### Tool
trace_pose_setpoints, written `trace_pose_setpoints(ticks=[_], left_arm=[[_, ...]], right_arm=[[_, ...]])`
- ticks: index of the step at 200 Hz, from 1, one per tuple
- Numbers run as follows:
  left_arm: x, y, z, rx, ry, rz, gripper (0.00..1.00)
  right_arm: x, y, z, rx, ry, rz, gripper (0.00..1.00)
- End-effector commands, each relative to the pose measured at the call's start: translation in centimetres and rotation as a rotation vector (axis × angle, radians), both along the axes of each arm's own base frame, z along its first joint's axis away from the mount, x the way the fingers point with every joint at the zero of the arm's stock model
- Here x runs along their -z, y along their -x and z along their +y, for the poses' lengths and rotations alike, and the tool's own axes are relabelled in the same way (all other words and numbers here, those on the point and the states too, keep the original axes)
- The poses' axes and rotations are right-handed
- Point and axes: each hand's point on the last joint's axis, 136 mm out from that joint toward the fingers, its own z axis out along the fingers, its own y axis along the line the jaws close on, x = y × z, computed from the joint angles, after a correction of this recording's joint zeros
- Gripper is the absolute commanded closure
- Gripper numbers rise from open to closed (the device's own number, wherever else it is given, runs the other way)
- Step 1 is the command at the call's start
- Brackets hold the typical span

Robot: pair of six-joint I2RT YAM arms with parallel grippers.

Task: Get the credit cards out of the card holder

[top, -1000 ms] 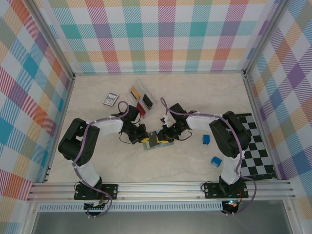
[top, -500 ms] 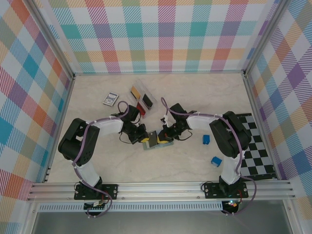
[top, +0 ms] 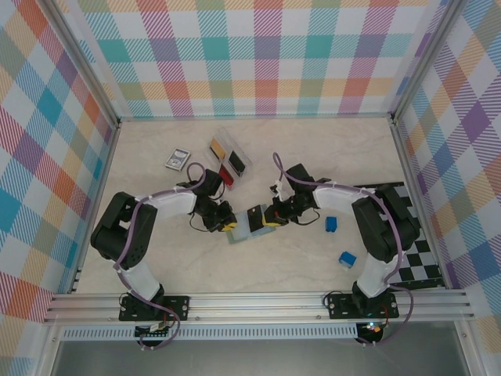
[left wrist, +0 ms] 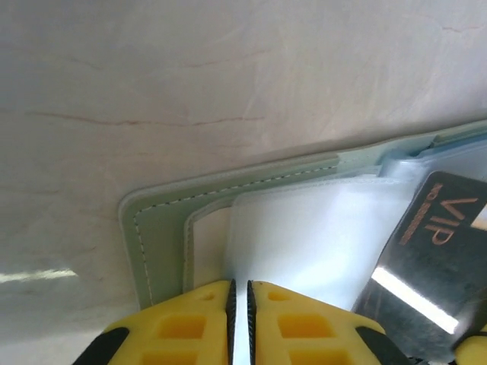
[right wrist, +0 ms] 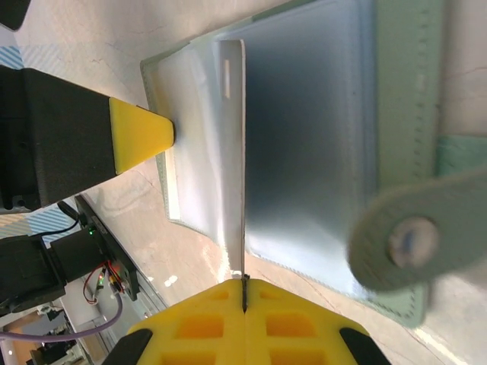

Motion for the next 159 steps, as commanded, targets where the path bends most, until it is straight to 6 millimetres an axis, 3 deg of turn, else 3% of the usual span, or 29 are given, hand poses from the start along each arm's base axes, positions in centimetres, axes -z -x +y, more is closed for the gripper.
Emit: trace_pose_setpoints(ticks=[1, 31, 92, 130, 159], left_arm=[[-3.2, -0.6, 1.2, -0.005, -0.025, -0.050, 0.79], [-7.1, -1.6, 1.6, -0.029, 0.044, -0.129, 0.65], [-12.5, -2.9, -2.5, -0.038, 0.433, -0.273, 0.23], [-14.6, -3.2, -3.7, -0.023, 0.562, -0.314, 0.20], [-15.8, -3.4, -3.9, -0.026, 0.616, -0.350, 0.31]], right_arm=[[-2.3, -0.5, -0.2, 0.001, -0.060, -0.070, 1.00], [-4.4, -0.5, 0.1, -0.001, -0.132, -0.087, 1.00], [-9.2, -0.5, 2.2, -0.029, -0.338, -0.082, 1.00], [-11.5, -0.3, 2.8, -0.052, -0.433, -0.074, 1.00], [-12.2, -0.4, 2.9, -0.052, -0.447, -0.082, 1.00]])
